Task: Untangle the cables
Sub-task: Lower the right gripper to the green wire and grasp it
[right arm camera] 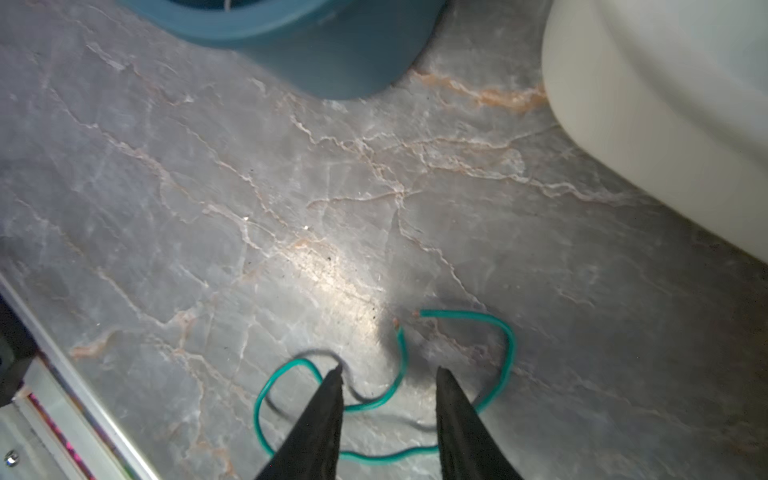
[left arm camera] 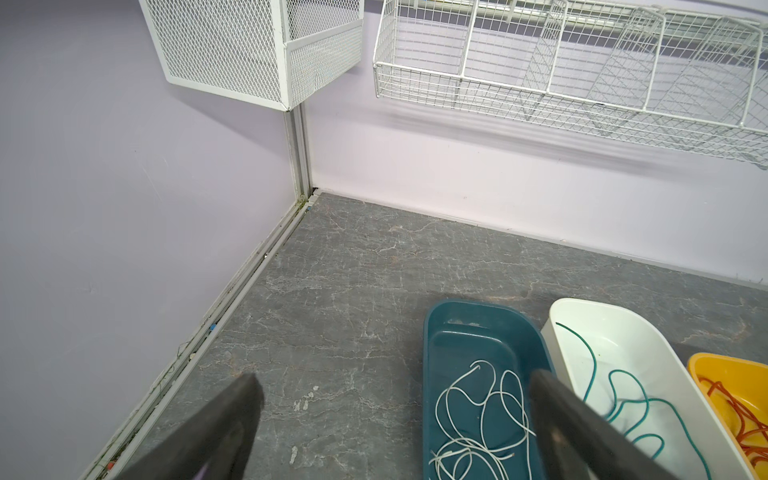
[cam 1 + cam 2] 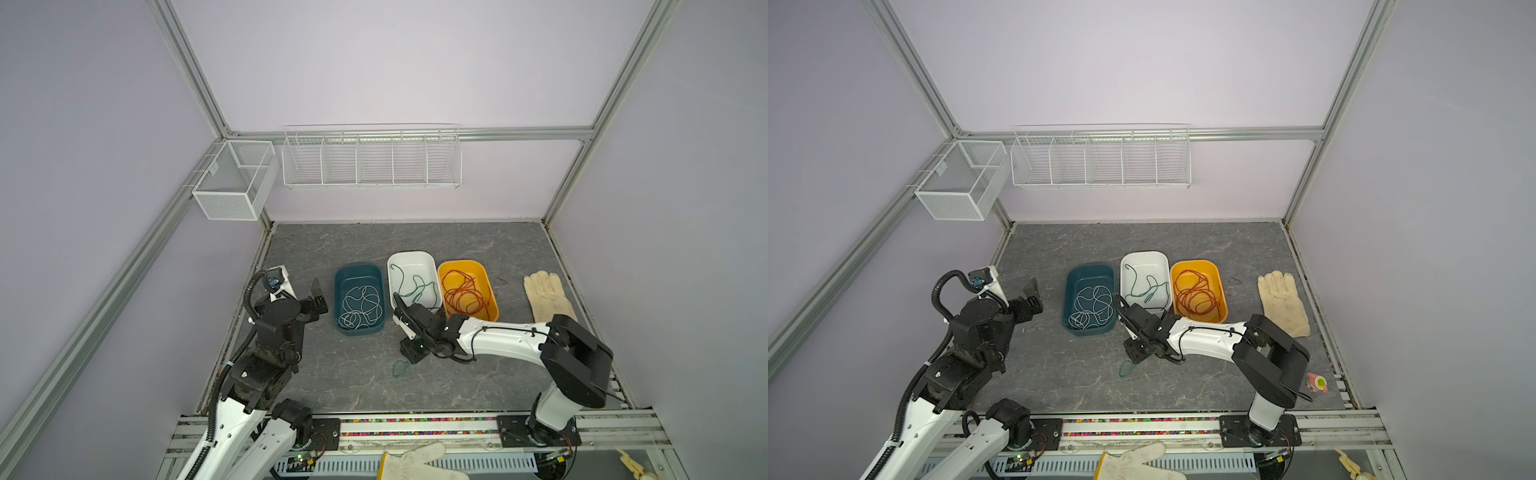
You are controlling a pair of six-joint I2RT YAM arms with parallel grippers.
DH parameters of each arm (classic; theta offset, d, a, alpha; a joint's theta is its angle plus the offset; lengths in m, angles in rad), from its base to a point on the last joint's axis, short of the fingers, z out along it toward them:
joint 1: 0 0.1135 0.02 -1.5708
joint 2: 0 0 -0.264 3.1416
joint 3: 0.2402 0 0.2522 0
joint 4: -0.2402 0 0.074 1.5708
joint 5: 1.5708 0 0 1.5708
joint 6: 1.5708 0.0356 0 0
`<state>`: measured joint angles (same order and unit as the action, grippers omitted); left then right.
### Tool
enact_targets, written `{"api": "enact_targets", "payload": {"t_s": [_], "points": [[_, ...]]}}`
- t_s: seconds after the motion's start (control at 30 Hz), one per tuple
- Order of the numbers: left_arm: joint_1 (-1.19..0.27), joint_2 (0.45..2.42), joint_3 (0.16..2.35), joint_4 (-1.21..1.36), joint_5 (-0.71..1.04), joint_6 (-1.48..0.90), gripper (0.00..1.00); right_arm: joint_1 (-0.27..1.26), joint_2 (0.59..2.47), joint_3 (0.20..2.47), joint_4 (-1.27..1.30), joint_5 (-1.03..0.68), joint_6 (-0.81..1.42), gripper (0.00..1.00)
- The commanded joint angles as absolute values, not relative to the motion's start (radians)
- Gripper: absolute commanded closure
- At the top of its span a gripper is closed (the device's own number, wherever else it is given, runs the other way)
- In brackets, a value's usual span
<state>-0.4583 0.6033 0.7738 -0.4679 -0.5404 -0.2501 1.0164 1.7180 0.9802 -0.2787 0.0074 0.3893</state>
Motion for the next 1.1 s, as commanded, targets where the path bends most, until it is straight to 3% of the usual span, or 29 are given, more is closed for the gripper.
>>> {"api": "enact_targets", "payload": {"t_s": [0.0, 0.17, 0.47, 0.87, 1.07], "points": [[-0.462, 0.606, 0.768, -0.457, -0.528, -0.242, 0.01, 1.022, 1.755, 0.994, -0.261, 0.050, 0.396, 0.62], [-0.462, 0.609, 0.769, -0.457, -0.523, -0.242, 0.01, 1.022, 1.806, 1.011, -0.255, 0.060, 0.401, 0.67], [-0.462, 0.604, 0.768, -0.456, -0.528, -0.241, 0.01, 1.022, 1.774, 0.989, -0.241, 0.060, 0.408, 0.93], [-0.462, 0.606, 0.768, -0.457, -0.527, -0.241, 0.01, 1.024, 1.522, 0.935, -0.278, 0.089, 0.393, 0.94], [-0.462, 0.609, 0.768, -0.458, -0.522, -0.241, 0.01, 1.006, 1.420, 1.027, -0.391, 0.138, 0.337, 0.94]]}}
